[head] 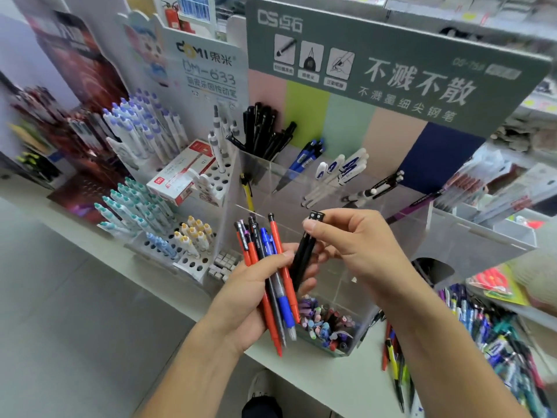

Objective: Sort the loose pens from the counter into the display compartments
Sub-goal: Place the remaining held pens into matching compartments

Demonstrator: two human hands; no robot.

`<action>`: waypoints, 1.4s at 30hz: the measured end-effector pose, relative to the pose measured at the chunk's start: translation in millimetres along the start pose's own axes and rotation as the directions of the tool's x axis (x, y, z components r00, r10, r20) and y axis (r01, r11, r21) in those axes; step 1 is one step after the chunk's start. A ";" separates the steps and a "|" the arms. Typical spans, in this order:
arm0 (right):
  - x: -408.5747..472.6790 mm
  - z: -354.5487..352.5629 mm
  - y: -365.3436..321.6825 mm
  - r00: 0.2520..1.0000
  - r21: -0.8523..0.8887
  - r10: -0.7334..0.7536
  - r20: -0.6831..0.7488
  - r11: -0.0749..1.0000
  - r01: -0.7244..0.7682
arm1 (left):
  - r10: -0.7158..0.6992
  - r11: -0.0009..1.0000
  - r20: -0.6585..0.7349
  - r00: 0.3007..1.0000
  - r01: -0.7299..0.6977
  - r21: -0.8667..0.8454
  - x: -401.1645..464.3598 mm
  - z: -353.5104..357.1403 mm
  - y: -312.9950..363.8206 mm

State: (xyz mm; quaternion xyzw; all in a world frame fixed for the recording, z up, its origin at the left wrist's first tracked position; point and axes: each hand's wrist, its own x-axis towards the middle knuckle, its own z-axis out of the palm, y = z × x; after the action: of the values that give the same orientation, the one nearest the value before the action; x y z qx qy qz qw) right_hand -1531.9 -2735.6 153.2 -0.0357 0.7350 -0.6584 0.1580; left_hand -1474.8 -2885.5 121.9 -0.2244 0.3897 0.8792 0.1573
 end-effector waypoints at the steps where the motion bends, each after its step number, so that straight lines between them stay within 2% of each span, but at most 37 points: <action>1: 1.6 0.8 -7.1 0.999 -0.009 -0.040 -0.019 0.999 0.040 | 0.001 0.997 -0.047 0.999 -0.005 -0.079 1.5 -2.6 3.3; 3: 4.4 -3.8 -28.7 0.975 -0.013 -0.185 -0.120 0.983 0.184 | 0.015 0.974 -0.153 0.988 -0.049 -0.219 6.2 -14.1 11.2; 5: 10.3 -12.0 -59.0 0.883 -0.015 -0.393 -0.257 0.915 0.403 | 0.031 0.950 -0.191 0.981 -0.088 -0.300 11.4 -32.5 19.7; 7: 26.0 -13.6 -83.3 0.761 -0.065 -0.568 -0.315 0.812 0.579 | 0.020 0.964 -0.162 0.987 -0.061 -0.257 11.8 -47.4 25.1; 8: 40.2 -10.3 -89.7 0.724 -0.102 -0.615 -0.313 0.780 0.618 | 0.015 0.975 -0.138 0.990 -0.045 -0.217 10.6 -51.3 26.0; 11: 93.3 7.7 -87.5 0.726 -0.227 -0.618 -0.303 0.786 0.575 | 0.005 0.987 -0.066 0.998 -0.015 -0.157 5.9 -53.2 24.5; 16: 144.2 32.7 -62.7 0.849 -0.412 -0.470 -0.240 0.842 0.350 | -0.010 0.987 0.033 0.999 0.015 -0.158 -0.4 -51.7 23.7; 19: 152.8 41.3 -63.7 0.878 -0.600 -0.459 -0.136 0.743 0.296 | -0.027 0.987 0.111 0.993 0.044 -0.155 -3.6 -52.4 25.1; 23: 145.9 48.1 -82.5 0.921 -0.848 -0.390 -0.002 0.489 0.205 | -0.017 0.997 0.164 0.986 0.030 -0.074 -6.8 -48.8 24.2; 25: 122.0 45.6 -86.6 0.902 -0.888 -0.431 0.016 0.408 0.211 | 0.001 1.000 0.164 0.987 0.001 -0.013 -7.8 -45.0 21.5; 26: 103.3 43.9 -84.6 0.869 -0.875 -0.495 0.012 0.415 0.248 | 0.006 1.000 0.163 0.987 -0.007 0.004 -7.6 -43.9 19.7; 28: 54.6 40.7 -73.0 0.751 -0.810 -0.659 -0.030 0.457 0.368 | 0.007 1.000 0.170 0.985 -0.010 0.016 -5.9 -41.0 16.1; 29: 30.8 37.2 -62.4 0.736 -0.779 -0.674 -0.053 0.489 0.391 | 0.008 0.999 0.167 0.986 -0.015 0.041 -4.8 -38.4 14.0; 30: 10.9 34.1 -49.3 0.784 -0.745 -0.617 -0.072 0.556 0.369 | 0.012 0.996 0.158 0.987 -0.026 0.087 -3.7 -34.6 11.5; 32: -13.1 30.2 -20.0 0.945 -0.641 -0.311 -0.102 0.747 0.177 | 0.012 0.980 0.129 0.992 -0.038 0.195 -1.5 -25.7 3.4; 33: -18.5 26.8 -3.9 0.982 -0.579 -0.153 -0.112 0.813 0.061 | 0.002 0.969 0.117 0.993 -0.031 0.245 -0.7 -20.4 -1.5; 36: -20.7 9.8 28.3 0.984 -0.312 0.102 -0.147 0.939 -0.143 | -0.070 0.933 0.126 0.990 0.021 0.359 2.4 -8.4 -17.4; 38: -21.9 -4.0 37.0 0.966 -0.072 0.229 -0.121 0.968 -0.239 | -0.113 0.905 0.138 0.984 0.045 0.423 4.2 -4.0 -24.6; 40: -25.0 -15.0 39.7 0.950 0.070 0.303 -0.070 0.952 -0.299 | -0.130 0.883 0.142 0.981 0.049 0.466 5.1 -1.2 -28.1; 42: -28.7 -21.1 40.5 0.952 0.144 0.305 -0.030 0.944 -0.298 | -0.158 0.874 0.146 0.977 0.069 0.481 5.3 0.1 -30.2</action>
State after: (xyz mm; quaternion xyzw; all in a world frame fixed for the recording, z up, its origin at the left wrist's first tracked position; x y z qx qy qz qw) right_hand -1504.3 -2702.7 120.5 0.1049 0.6886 -0.6763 0.2398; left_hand -1465.7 -2865.3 100.7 -0.1212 0.5626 0.7633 0.2935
